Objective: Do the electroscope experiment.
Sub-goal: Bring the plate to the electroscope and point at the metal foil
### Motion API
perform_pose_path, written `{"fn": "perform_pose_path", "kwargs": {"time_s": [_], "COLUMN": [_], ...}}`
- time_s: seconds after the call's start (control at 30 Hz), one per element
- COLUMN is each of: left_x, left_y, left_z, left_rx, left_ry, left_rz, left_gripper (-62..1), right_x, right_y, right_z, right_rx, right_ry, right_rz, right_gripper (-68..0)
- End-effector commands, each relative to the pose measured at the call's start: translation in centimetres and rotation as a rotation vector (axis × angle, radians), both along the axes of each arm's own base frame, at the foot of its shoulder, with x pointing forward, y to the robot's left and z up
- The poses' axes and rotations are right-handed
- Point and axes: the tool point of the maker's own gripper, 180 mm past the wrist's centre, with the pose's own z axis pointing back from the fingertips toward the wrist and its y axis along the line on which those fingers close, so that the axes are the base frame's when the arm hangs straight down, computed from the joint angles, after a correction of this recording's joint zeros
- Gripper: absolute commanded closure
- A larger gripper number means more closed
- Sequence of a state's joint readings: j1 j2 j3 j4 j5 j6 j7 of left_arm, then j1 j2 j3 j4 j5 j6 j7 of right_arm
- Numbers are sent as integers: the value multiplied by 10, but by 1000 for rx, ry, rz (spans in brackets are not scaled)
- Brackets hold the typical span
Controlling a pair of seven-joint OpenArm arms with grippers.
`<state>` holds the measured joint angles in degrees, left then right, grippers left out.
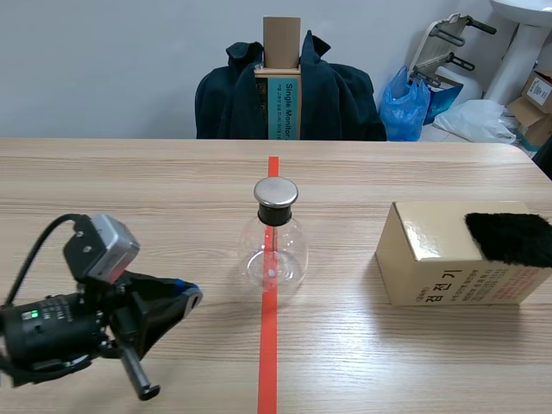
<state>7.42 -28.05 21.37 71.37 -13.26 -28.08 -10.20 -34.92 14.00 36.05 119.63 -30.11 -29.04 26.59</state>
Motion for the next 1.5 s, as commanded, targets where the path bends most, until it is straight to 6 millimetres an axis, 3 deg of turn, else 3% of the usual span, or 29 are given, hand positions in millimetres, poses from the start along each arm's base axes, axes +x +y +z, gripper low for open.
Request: {"fn": "perform_pose_path", "kwargs": {"time_s": [0.0, 0.23, 0.37, 0.5, 0.67, 0.9, 1.07, 1.47], "left_x": [11, 29, 38, 44, 50, 54, 54, 54], "left_y": [-16, -38, -39, -35, -30, -28, -28, -28], "left_z": [15, -2, -9, -11, -8, -5, -5, -5], "left_rx": [-63, -98, -91, -90, -85, -86, -88, -88], "left_ry": [-41, -33, -36, -53, -85, -104, -106, -106], "left_rz": [-4, 28, 79, 128, 169, 190, 190, 191], "left_gripper": [-16, -16, -16, -16, -16, -16, -16, -16], "right_x": [0, 13, 33, 60, 87, 109, 114, 116], "right_y": [1, 7, 26, 51, 84, 120, 139, 162], "right_z": [8, 17, 17, 3, -30, -90, -129, -215], "right_rx": [-4, 60, 90, 110, 116, 96, 66, 12], "right_ry": [-22, -81, -103, -79, 5, 173, 251, 478], "right_rz": [13, 37, 74, 119, 179, 232, 260, 307], "right_gripper": [-8, -8, -8, -8, -8, -8, -8, -8]}}
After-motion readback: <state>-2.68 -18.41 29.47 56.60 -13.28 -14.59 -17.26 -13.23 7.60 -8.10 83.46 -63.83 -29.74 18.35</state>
